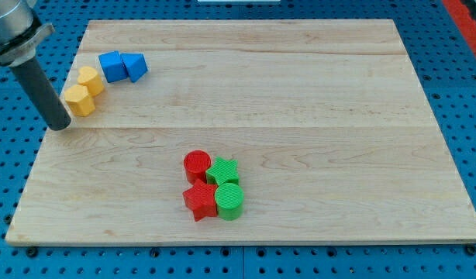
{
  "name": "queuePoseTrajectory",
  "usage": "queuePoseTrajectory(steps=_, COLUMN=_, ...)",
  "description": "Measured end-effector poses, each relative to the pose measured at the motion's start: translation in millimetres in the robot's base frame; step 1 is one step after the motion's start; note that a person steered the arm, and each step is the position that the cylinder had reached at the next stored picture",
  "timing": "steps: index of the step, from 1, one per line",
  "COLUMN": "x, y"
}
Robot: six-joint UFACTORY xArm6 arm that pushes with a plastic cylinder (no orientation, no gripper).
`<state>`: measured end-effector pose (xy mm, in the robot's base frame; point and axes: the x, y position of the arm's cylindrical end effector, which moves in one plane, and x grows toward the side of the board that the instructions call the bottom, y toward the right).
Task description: Separate the red circle from the group of blocks
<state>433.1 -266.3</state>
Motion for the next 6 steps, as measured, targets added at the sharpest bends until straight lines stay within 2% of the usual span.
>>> queuePoseTrajectory(steps=2, x=-10.4, y=31.5)
queuePoseTrajectory(steps=3, x=25.5, y=28.9)
queuePoseTrajectory(steps=4, x=79.6, y=23.8)
queuePoseTrajectory(steps=5, x=132.3, y=55.1)
queuePoseTrajectory(steps=6, x=160.7, y=114.8)
